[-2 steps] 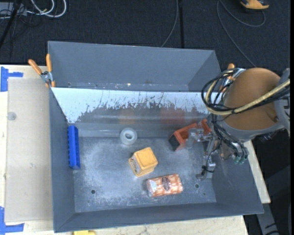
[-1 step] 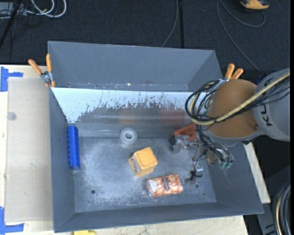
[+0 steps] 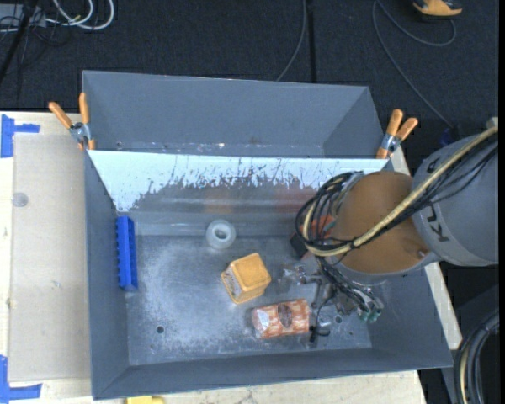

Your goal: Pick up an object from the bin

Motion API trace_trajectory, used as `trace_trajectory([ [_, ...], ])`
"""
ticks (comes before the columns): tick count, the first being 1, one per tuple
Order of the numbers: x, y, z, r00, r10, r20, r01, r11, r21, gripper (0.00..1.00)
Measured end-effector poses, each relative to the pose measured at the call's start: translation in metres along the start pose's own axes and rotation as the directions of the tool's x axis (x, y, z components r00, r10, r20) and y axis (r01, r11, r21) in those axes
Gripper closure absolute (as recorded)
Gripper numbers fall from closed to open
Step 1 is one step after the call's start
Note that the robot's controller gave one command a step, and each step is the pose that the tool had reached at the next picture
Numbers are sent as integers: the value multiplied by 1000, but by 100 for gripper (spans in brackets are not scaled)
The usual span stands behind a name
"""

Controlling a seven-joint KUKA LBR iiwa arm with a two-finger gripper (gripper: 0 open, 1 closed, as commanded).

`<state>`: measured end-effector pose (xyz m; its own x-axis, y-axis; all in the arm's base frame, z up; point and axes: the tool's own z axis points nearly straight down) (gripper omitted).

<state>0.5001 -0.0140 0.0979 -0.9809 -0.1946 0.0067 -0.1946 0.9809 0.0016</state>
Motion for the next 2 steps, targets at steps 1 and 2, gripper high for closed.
trace_trajectory([
  [1, -79, -15, 25, 911, -412, 9, 412, 911, 4, 100],
  [2, -79, -15, 25, 911, -412, 9, 412, 911, 4, 100],
])
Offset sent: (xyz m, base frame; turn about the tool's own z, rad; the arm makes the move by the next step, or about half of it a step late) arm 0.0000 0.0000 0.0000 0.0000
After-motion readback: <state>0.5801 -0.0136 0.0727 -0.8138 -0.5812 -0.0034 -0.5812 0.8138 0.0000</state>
